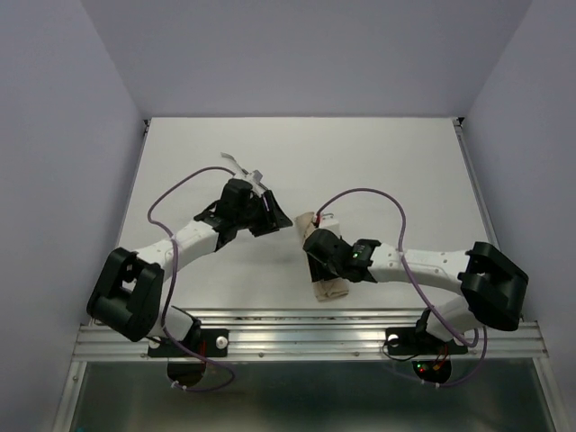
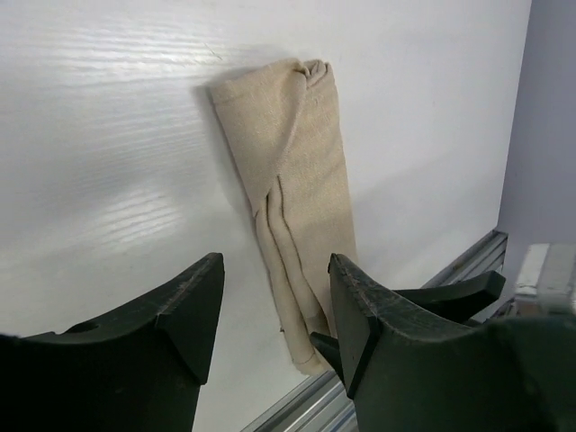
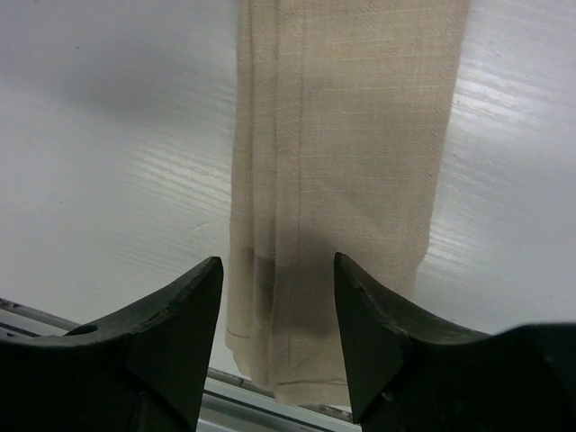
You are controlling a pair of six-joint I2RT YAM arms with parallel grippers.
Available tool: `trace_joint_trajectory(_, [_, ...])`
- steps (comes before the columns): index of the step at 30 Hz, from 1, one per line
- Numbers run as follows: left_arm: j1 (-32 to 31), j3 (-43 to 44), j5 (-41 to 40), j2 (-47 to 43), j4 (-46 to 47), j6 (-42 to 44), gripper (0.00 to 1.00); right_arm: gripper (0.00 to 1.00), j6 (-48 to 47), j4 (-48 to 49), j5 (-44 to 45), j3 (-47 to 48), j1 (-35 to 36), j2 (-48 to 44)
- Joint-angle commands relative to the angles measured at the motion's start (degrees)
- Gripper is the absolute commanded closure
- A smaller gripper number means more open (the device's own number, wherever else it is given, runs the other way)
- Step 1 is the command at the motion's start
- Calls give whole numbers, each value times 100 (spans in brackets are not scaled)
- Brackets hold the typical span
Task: Fold the napkin into a case and place the utensils inside
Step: Rotate the smaller rectangle-folded napkin at the center of the board.
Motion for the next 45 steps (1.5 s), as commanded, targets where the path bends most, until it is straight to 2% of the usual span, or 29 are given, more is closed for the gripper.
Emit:
trace_joint_trajectory(1, [463,-199,-175,-747,-564,306,39,41,-90,-9,498,535,230,349])
trace_joint_trajectory(7, [946,-436,-219,-1205,-880,543,39,39,-46,-254,990,1062,345,1008])
trace_joint_trajectory(10, [1000,-498,-201,-1240,-890,579,39,39,33,-360,1184,1186,397,1316])
trace_joint_trajectory(16, [1026,-683,-184,-1205,-793,570,40,47,-2,-194,1211,1177,449,1615])
trace_joint_trajectory(22, [1026,-788,-166,-1135,-723,526,40,48,68,-316,1535,1326,572,1817])
trace_joint_trajectory(24, [1026,-806,-157,-1117,-723,517,40,53,103,-422,1624,1414,573,1914])
trace_joint_trajectory(25, [1026,-815,-157,-1108,-723,517,40,61,121,-466,1685,1440,573,1949])
trace_joint_trajectory(29, [1026,-841,-148,-1073,-573,508,40,79,147,-466,1773,1467,626,1940])
trace_joint_trajectory(34, [1026,-850,-122,-1038,-529,500,41,94,130,-466,1861,1520,626,1940])
trace_joint_trajectory(37, [1026,-859,-113,-1038,-520,491,41,99,138,-457,1888,1546,626,1941])
trace_joint_trajectory(43, [1044,-833,-192,-1126,-591,500,41,99,-54,-54,1617,1555,451,1713])
trace_joint_trajectory(45, [1070,-815,-227,-1170,-634,526,41,99,-238,394,1406,1441,240,1484])
